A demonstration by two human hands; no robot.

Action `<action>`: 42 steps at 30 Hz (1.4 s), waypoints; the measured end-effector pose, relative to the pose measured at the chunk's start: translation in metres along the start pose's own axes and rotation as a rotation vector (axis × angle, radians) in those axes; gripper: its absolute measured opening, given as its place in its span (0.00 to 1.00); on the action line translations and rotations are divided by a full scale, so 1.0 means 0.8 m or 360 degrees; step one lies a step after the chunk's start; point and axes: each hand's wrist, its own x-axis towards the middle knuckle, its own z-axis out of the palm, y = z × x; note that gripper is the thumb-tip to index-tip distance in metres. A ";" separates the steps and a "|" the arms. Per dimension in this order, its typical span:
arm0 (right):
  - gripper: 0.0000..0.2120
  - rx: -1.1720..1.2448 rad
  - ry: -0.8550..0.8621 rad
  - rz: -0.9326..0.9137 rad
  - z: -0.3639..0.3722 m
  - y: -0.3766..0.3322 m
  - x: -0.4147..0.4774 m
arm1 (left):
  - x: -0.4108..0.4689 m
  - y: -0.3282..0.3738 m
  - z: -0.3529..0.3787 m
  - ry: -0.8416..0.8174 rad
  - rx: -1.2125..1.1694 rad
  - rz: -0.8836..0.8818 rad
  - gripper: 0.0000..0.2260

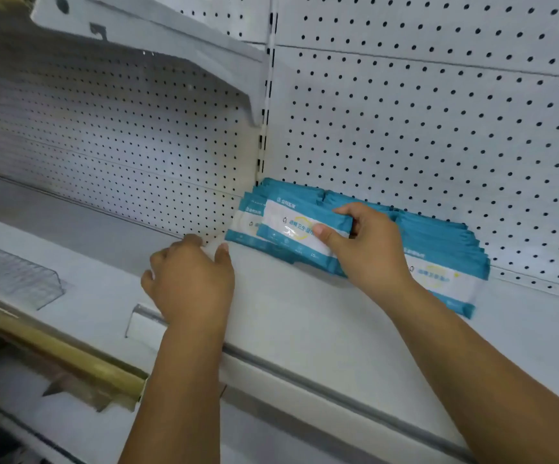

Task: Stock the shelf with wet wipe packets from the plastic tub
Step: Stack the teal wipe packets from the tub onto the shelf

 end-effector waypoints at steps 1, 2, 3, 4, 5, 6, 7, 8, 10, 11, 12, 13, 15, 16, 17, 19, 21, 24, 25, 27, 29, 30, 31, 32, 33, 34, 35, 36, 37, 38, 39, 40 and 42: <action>0.12 -0.0009 -0.0015 -0.0016 0.008 -0.003 0.009 | 0.001 -0.002 -0.001 -0.0033 0.0061 -0.0013 0.23; 0.13 -0.0018 -0.0037 -0.0030 0.017 -0.006 0.019 | 0.002 -0.003 -0.001 -0.0081 0.0118 -0.0037 0.24; 0.14 -0.0037 -0.0058 -0.0049 0.026 -0.009 0.026 | 0.003 -0.003 -0.001 -0.0133 0.0176 -0.0057 0.25; 0.14 -0.0066 -0.0079 -0.0074 0.033 -0.012 0.032 | 0.004 -0.004 0.000 -0.0179 0.0227 -0.0065 0.25; 0.14 -0.0094 -0.0099 -0.0102 0.041 -0.013 0.037 | 0.006 -0.004 0.002 -0.0215 0.0269 -0.0061 0.24; 0.14 -0.0114 -0.0122 -0.0124 0.048 -0.014 0.039 | 0.007 -0.004 0.003 -0.0244 0.0304 -0.0055 0.23; 0.15 -0.0134 -0.0151 -0.0140 0.056 -0.014 0.041 | 0.008 -0.005 0.004 -0.0262 0.0331 -0.0048 0.23; 0.15 -0.0159 -0.0182 -0.0156 0.063 -0.014 0.042 | 0.009 -0.005 0.004 -0.0271 0.0348 -0.0043 0.22; 0.16 -0.0230 -0.0236 -0.0180 0.076 -0.012 0.044 | 0.010 -0.006 0.004 -0.0279 0.0355 -0.0041 0.22; 0.16 -0.0270 -0.0247 -0.0189 0.080 -0.011 0.043 | 0.011 -0.007 0.003 -0.0279 0.0353 -0.0040 0.22; 0.16 -0.0307 -0.0250 -0.0194 0.083 -0.008 0.043 | 0.010 -0.007 0.003 -0.0277 0.0353 -0.0038 0.22; 0.16 -0.0336 -0.0248 -0.0205 0.085 -0.007 0.042 | 0.010 -0.008 0.003 -0.0276 0.0351 -0.0036 0.22; 0.15 -0.0401 -0.0247 -0.0252 0.087 -0.005 0.041 | 0.010 -0.009 0.003 -0.0271 0.0333 -0.0039 0.22; 0.15 -0.0457 -0.0251 -0.0286 0.087 -0.005 0.042 | 0.011 -0.009 0.003 -0.0270 0.0323 -0.0043 0.22; 0.16 -0.0525 -0.0252 -0.0318 0.087 -0.005 0.045 | 0.011 -0.009 0.003 -0.0270 0.0317 -0.0046 0.22; 0.21 -0.0672 -0.0253 -0.0374 0.088 -0.004 0.051 | 0.011 -0.009 0.004 -0.0265 0.0312 -0.0046 0.22; 0.23 -0.0800 -0.0248 -0.0409 0.088 -0.005 0.054 | 0.010 -0.009 0.004 -0.0258 0.0307 -0.0044 0.22; 0.24 -0.0831 -0.0251 -0.0430 0.087 -0.006 0.051 | 0.009 -0.008 0.004 -0.0242 0.0293 -0.0054 0.22; 0.24 -0.0816 -0.0244 -0.0446 0.084 -0.006 0.048 | 0.009 -0.008 0.003 -0.0234 0.0290 -0.0056 0.22; 0.24 -0.0826 -0.0218 -0.0494 0.074 -0.007 0.044 | 0.007 -0.006 0.000 -0.0209 0.0254 -0.0058 0.22; 0.24 -0.0862 -0.0214 -0.0536 0.058 -0.008 0.037 | 0.002 -0.003 -0.004 -0.0166 0.0172 -0.0043 0.23; 0.24 -0.0872 -0.0227 -0.0552 0.046 -0.008 0.034 | 0.000 -0.001 -0.006 -0.0132 0.0116 -0.0018 0.23; 0.24 -0.0879 -0.0247 -0.0562 0.034 -0.007 0.030 | -0.003 0.002 -0.007 -0.0094 0.0046 0.0021 0.22; 0.25 -0.0887 -0.0270 -0.0570 0.020 -0.005 0.025 | -0.007 0.006 -0.006 -0.0061 -0.0037 0.0068 0.21; 0.25 -0.0904 -0.0297 -0.0568 0.004 -0.003 0.020 | -0.011 0.011 -0.004 -0.0045 -0.0126 0.0114 0.20; 0.26 -0.0931 -0.0317 -0.0559 -0.012 0.000 0.015 | -0.015 0.018 -0.001 -0.0051 -0.0211 0.0149 0.19; 0.27 -0.0962 -0.0326 -0.0543 -0.028 0.003 0.009 | -0.020 0.026 0.002 -0.0070 -0.0291 0.0188 0.19; 0.28 -0.0986 -0.0325 -0.0522 -0.045 0.007 0.003 | -0.026 0.034 0.006 -0.0093 -0.0368 0.0233 0.19; 0.28 -0.1003 -0.0318 -0.0500 -0.061 0.011 -0.004 | -0.033 0.043 0.010 -0.0118 -0.0436 0.0287 0.19; 0.29 -0.1019 -0.0308 -0.0480 -0.078 0.016 -0.011 | -0.041 0.054 0.015 -0.0146 -0.0484 0.0349 0.19; 0.29 -0.1034 -0.0293 -0.0456 -0.095 0.021 -0.018 | -0.051 0.064 0.019 -0.0180 -0.0512 0.0427 0.20; 0.29 -0.1052 -0.0273 -0.0426 -0.113 0.027 -0.026 | -0.060 0.075 0.023 -0.0225 -0.0529 0.0512 0.20; 0.30 -0.1110 -0.0228 -0.0348 -0.152 0.038 -0.041 | -0.084 0.099 0.031 -0.0334 -0.0574 0.0669 0.20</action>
